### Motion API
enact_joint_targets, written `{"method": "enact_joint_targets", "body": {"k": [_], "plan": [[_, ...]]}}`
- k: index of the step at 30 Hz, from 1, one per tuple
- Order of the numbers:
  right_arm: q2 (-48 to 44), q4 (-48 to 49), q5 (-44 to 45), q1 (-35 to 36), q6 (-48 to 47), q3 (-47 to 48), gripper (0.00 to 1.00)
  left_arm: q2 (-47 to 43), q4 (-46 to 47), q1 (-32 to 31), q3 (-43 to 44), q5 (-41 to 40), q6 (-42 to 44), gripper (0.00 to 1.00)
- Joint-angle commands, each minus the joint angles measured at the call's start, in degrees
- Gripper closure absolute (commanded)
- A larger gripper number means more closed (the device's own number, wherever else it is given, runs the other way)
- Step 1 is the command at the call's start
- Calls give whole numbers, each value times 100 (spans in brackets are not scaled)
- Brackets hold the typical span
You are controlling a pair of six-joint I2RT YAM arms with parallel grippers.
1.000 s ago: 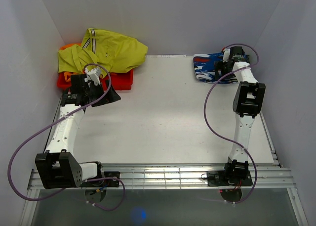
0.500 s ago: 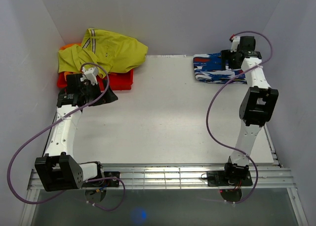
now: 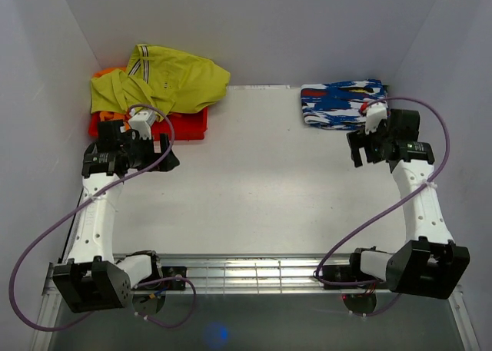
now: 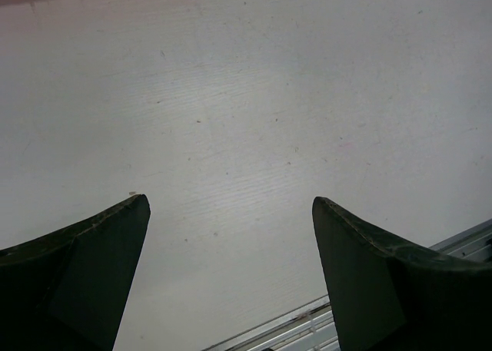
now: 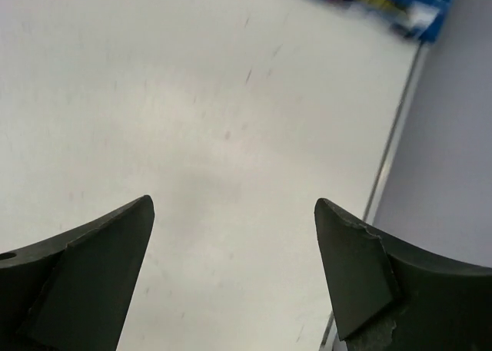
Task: Fold and stack the trousers
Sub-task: Neatly place the folded trousers to the corner
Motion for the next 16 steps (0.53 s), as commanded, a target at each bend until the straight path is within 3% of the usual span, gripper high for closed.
{"method": "enact_joint_targets", "body": {"k": [1, 5, 8, 16], "plan": [[-651, -715, 96, -22, -745, -819, 10, -596, -314, 28, -412, 2, 699, 2], [-2213, -795, -422, -22, -825, -1698, 10, -895, -366, 28, -696, -15, 885, 2], [-2813, -830, -624, -22, -798, -2139, 10, -939, -349, 28, -731, 37, 903, 2], [-2807, -954, -801, -22, -360, -1954, 10, -983, -182, 28, -740, -94, 1000, 2]]}}
